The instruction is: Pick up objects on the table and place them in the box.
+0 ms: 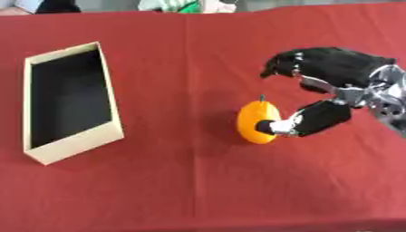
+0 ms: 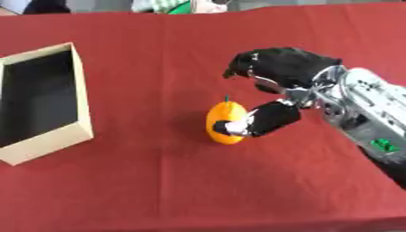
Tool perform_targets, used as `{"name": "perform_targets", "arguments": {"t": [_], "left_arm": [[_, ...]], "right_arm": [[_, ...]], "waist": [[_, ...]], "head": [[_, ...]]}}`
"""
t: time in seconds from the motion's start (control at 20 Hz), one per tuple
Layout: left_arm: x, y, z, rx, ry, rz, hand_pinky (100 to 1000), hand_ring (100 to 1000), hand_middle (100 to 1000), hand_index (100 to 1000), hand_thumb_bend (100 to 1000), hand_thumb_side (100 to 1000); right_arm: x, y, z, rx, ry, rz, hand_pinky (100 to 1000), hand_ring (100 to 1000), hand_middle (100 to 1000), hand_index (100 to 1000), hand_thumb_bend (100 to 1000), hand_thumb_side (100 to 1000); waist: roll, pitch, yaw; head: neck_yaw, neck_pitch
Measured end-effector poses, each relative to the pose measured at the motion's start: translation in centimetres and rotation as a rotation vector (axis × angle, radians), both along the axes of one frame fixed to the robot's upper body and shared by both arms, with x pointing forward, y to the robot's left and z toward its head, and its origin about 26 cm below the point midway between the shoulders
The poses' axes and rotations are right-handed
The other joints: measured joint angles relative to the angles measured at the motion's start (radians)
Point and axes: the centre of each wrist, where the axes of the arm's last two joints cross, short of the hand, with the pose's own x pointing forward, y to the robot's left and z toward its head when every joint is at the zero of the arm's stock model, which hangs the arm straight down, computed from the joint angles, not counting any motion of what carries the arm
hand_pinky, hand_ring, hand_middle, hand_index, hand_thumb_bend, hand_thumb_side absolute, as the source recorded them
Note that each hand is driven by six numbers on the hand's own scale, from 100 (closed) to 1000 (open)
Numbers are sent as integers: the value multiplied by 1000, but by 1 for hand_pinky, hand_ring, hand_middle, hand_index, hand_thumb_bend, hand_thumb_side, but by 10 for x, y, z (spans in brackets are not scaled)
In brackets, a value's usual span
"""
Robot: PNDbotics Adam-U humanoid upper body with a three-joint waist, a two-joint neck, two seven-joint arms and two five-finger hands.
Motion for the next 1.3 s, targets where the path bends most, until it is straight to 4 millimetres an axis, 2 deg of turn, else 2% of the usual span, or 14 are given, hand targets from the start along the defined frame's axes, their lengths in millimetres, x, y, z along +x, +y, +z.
{"name": "perform_targets", "arguments": {"t": [0.05, 0.15, 0.3, 0.45, 0.85, 1.0, 1.05, 1.3], "left_arm": [[0, 0, 0, 0, 0, 0, 635, 719, 671, 766, 574, 863], [0, 0, 0, -1, 0, 0, 635, 719, 671, 766, 573, 863], [0, 0, 0, -3, 1, -2, 634, 718, 669, 765, 558, 863], [0, 0, 0, -4, 3, -3, 633, 717, 668, 765, 546, 860], [0, -1, -1, -8, 5, -4, 632, 712, 659, 762, 541, 861], [0, -1, -2, -14, 6, -6, 629, 707, 654, 761, 538, 859], [0, -1, -2, -15, 6, -6, 629, 706, 653, 760, 537, 859], [0, -1, -2, -16, 6, -8, 624, 698, 645, 757, 531, 858]], "right_arm": [[3, 0, -3, 7, 19, -7, 899, 923, 876, 972, 477, 702], [7, -1, -7, 25, 60, -17, 898, 920, 875, 976, 470, 680], [13, -1, -12, 43, 101, -36, 894, 905, 853, 960, 375, 522], [21, -2, -16, 55, 125, -63, 900, 895, 840, 952, 330, 435], [28, 2, -23, 112, 232, -56, 894, 881, 810, 947, 329, 423], [29, 5, -25, 104, 259, -45, 891, 878, 804, 945, 251, 474], [30, 5, -27, 100, 266, -46, 890, 878, 803, 944, 251, 472], [34, 4, -34, 80, 278, -54, 874, 847, 699, 881, 238, 419]], "waist": [[0, 1, 0], [0, 3, 0], [2, 3, 0], [4, 4, 0], [4, 11, 1], [4, 11, 2], [3, 11, 4], [3, 13, 5]], "head": [[-1, 0], [-2, 0], [-3, 0], [-4, 0], [-6, -3], [-6, -3], [-6, -3], [-7, -3]]}}
